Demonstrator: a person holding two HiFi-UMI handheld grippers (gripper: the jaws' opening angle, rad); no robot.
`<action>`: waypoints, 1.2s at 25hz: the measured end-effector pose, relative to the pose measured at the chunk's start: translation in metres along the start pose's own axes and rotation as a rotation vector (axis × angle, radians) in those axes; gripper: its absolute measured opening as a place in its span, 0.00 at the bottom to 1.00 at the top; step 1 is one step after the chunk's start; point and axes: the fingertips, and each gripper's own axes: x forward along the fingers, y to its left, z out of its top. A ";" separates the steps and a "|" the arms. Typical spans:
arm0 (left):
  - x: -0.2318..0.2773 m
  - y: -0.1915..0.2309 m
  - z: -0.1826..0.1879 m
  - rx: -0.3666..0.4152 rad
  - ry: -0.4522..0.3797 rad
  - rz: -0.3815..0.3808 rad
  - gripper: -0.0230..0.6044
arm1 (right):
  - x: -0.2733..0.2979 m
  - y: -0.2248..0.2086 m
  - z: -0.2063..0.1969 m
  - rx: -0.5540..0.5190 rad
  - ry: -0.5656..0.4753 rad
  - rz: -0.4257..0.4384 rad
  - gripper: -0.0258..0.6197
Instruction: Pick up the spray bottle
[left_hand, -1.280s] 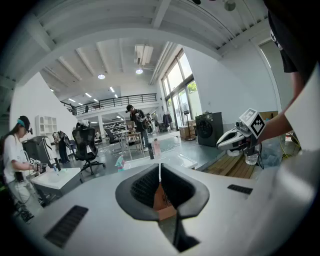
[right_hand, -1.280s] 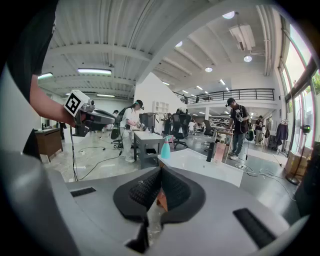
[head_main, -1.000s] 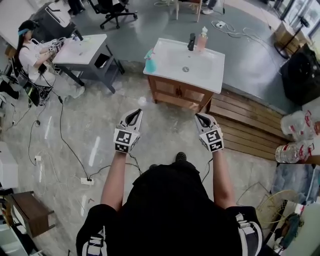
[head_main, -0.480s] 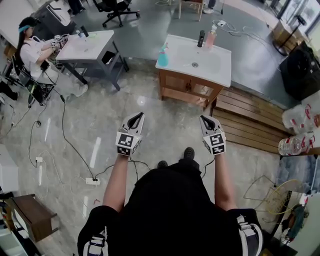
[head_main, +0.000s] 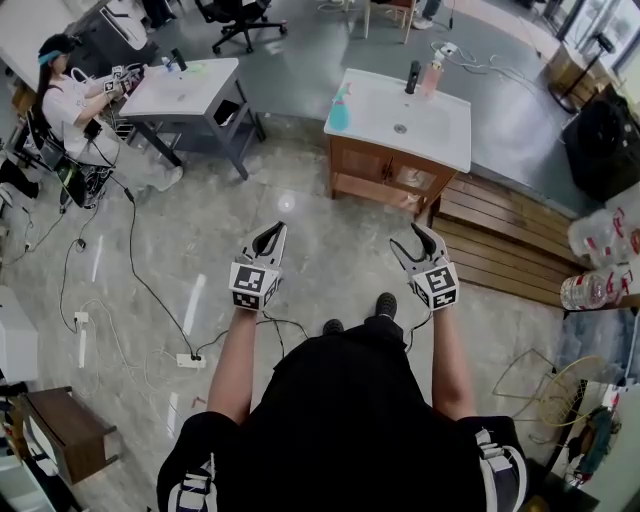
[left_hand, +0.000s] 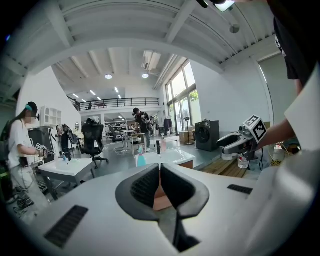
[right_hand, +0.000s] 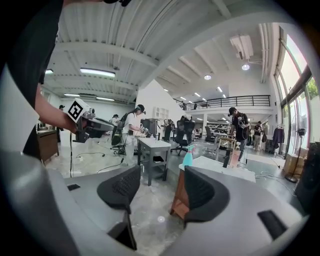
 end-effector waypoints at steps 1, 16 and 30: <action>-0.002 0.001 0.000 0.001 -0.002 -0.001 0.08 | 0.000 0.002 0.001 -0.005 -0.006 -0.003 0.53; -0.014 -0.005 -0.017 -0.001 0.017 -0.033 0.09 | -0.008 0.030 0.007 0.078 -0.066 0.044 0.87; -0.022 -0.003 -0.028 -0.022 0.020 -0.043 0.08 | -0.010 0.041 0.009 0.058 -0.046 0.036 0.87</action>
